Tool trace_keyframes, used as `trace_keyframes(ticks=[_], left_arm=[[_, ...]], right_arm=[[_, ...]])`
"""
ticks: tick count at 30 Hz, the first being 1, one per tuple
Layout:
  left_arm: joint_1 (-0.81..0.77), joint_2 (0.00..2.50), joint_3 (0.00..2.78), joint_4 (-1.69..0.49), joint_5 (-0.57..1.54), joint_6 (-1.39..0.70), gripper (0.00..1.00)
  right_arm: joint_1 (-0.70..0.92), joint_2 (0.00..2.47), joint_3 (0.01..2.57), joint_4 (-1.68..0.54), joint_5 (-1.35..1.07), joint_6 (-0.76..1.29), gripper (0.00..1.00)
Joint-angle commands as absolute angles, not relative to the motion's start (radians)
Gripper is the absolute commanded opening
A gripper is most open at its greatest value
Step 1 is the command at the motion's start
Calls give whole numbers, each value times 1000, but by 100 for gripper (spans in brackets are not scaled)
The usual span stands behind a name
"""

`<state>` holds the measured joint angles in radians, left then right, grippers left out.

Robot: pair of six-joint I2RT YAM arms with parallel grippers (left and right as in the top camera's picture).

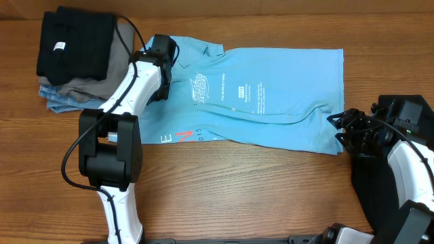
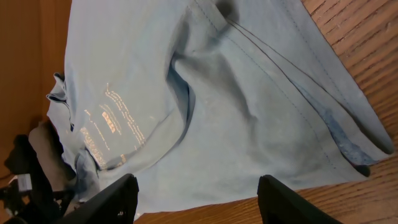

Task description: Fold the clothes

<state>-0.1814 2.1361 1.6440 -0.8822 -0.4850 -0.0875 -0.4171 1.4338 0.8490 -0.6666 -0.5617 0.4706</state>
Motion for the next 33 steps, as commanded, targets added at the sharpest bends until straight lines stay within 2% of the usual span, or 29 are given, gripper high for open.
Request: trace_keyframes(ticks=[1,5,13,20,25,31,33], left_arm=[[-175,2129,1663,-862,-532,-109,48],[-168,2129,1665,-875,-534,-115,57],[-163,2128,1709,-1076,-433,-143,48],[-118,2122,1746,-1265,-349,-274,49],[-35,2122,1737,-1366,-226,-278,49],[82,2122,1678,-1359,-65,-209,51],[109,2122,1637,-1329,32,-159,49]], right_arm=[[-413,1437,872,-664,-560,466,66],[-413,1437,872,-664,-559,466,66],[-413,1437,872,-680,-437,463,66],[-413,1438,872,-773,-207,463,66],[-413,1454,871,-793,-217,443,58],[-413,1502,871,-701,-379,304,58],[-413,1518,871,-645,-449,279,57]])
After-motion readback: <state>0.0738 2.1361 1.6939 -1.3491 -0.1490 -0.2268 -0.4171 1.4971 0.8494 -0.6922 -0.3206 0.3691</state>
